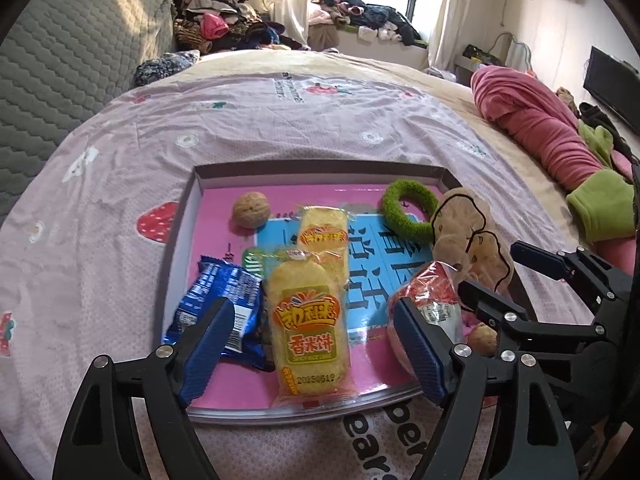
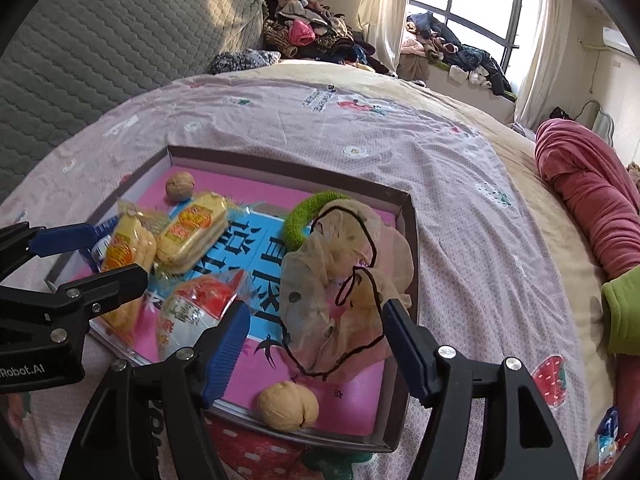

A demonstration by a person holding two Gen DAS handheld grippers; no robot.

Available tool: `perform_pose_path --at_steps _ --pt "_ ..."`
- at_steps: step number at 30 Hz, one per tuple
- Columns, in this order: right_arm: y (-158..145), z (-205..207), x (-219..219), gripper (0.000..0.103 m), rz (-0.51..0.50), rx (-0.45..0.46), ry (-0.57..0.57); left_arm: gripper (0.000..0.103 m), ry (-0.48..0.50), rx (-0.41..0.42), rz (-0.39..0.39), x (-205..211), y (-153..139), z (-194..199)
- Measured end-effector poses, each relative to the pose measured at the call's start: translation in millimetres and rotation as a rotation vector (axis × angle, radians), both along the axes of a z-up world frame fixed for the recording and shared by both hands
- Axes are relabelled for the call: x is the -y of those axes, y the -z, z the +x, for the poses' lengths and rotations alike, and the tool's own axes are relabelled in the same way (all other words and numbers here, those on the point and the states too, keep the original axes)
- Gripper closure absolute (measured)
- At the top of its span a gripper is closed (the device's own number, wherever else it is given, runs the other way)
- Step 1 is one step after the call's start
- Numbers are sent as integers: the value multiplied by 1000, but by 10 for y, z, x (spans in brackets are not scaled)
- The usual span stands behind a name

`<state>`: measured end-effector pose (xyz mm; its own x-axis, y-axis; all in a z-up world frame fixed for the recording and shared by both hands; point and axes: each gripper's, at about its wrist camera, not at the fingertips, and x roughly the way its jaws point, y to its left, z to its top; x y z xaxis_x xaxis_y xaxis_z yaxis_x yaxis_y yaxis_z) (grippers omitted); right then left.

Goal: Organize objects

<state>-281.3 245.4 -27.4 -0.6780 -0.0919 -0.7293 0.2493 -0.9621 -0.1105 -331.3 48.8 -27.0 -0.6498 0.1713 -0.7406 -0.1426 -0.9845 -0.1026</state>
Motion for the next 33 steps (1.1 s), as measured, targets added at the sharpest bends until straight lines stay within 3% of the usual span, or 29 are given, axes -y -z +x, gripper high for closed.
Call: perform_pose_path --at_steps 8,27,33 --pt "-133 48 -47 33 -31 -38 16 19 -33 -53 14 85 -145 55" --pt "-739 412 -141 2 -129 -241 69 18 -114 -185 -23 225 -615 327" --pt "-835 516 -148 1 -157 -253 72 18 -135 -196 -30 283 -700 459"
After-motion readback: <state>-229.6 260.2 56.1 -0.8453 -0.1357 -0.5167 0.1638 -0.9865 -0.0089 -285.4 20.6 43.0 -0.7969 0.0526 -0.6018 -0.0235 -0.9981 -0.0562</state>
